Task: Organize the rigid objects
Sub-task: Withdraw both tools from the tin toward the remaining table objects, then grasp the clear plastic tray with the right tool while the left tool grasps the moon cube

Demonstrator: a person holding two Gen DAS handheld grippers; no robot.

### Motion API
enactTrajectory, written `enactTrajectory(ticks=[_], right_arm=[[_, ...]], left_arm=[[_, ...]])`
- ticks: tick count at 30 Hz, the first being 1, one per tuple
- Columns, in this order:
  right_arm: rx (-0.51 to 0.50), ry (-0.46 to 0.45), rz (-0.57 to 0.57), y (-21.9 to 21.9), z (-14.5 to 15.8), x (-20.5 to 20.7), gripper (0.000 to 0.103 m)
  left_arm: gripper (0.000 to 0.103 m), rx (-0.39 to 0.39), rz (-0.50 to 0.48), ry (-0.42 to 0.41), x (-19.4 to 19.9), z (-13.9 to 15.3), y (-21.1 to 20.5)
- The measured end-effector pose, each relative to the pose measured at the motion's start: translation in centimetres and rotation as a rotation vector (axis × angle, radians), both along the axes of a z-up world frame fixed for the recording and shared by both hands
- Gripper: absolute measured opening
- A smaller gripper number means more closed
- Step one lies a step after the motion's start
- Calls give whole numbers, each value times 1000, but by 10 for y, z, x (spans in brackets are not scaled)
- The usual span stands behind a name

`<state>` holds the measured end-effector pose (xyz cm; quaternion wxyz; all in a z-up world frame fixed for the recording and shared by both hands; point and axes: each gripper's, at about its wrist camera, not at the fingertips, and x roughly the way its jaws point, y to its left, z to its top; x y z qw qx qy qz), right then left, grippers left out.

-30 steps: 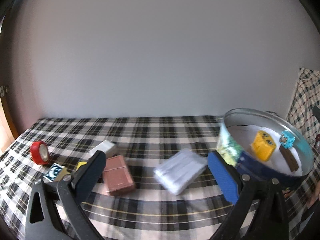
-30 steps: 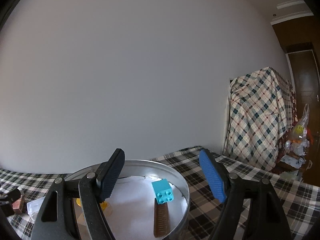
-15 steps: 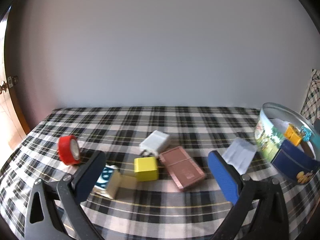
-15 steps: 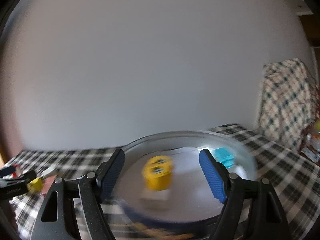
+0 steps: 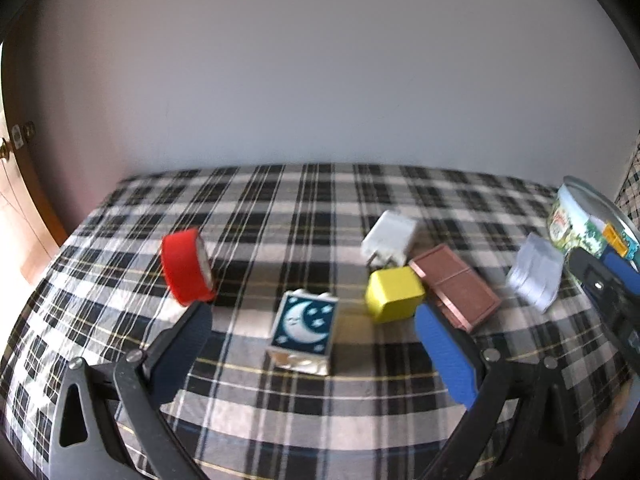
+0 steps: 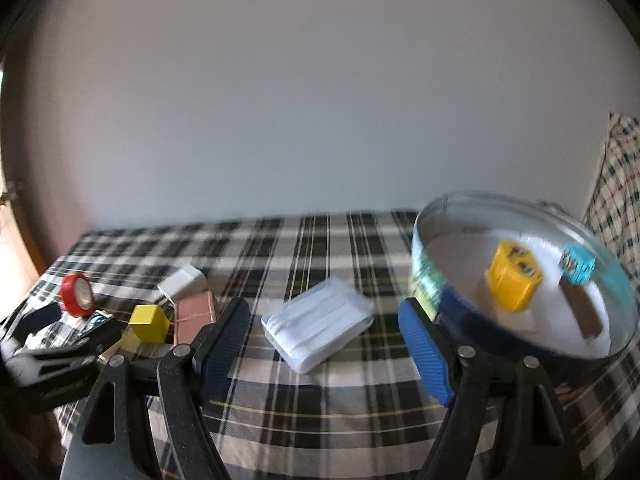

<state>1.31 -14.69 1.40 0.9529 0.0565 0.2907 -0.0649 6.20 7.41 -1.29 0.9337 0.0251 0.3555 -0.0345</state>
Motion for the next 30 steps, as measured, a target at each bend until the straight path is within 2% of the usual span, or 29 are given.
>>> enactTrajectory(ticks=[8, 10, 13, 16, 17, 24, 27, 29, 30], right_arm=[[122, 218, -124, -2, -31, 53, 79], [141, 233, -150, -2, -34, 64, 79], [110, 249, -191, 3, -35, 76, 79], [144, 303, -210, 2, -39, 92, 80], [136, 296, -216, 4, -38, 95, 80], [88, 347, -159, 5, -44, 106, 78], [53, 352, -132, 8, -44, 107, 73], [17, 343, -85, 13, -44, 110, 58], [-3, 344, -63, 17, -43, 109, 58]], left_arm=[[102, -7, -3, 102, 14, -13, 7], [102, -18, 5, 119, 17, -15, 9], [102, -37, 29, 134, 19, -17, 15], [102, -51, 56, 171, 24, -22, 20], [102, -56, 59, 183, 26, -24, 21], [101, -78, 84, 213, 28, -29, 27], [101, -77, 83, 214, 28, -28, 28], [100, -82, 86, 212, 27, -28, 28], [99, -82, 88, 211, 29, -28, 29]])
